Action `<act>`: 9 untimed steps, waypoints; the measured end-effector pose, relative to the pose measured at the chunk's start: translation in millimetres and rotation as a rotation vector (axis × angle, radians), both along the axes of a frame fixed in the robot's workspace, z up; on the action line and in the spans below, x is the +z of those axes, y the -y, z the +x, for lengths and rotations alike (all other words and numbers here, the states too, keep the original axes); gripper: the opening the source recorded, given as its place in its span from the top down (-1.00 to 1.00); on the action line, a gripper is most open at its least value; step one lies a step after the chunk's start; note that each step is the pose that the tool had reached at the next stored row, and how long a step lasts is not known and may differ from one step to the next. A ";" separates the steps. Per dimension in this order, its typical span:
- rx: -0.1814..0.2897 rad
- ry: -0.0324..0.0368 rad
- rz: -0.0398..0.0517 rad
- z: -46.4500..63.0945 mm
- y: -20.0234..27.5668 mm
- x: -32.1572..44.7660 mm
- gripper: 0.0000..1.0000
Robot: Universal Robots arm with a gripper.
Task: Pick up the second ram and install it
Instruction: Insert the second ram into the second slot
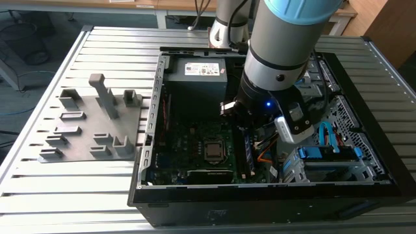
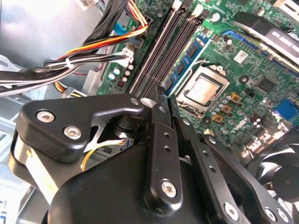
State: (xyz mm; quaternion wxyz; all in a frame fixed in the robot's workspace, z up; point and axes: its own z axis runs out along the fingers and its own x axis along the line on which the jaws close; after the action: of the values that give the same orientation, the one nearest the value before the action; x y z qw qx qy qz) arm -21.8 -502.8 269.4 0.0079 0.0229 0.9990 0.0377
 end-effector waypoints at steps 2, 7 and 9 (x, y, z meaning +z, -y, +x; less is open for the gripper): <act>0.000 0.0000 0.0001 0.0 0.0 -1.9 0.73; 0.001 0.0000 0.0001 -0.3 5.3 -6.6 0.73; 0.004 0.0000 -0.0001 -0.4 8.7 -8.4 0.73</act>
State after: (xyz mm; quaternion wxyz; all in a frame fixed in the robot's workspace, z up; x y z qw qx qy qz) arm -22.2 -511.5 260.9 0.0078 0.0210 0.9990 0.0376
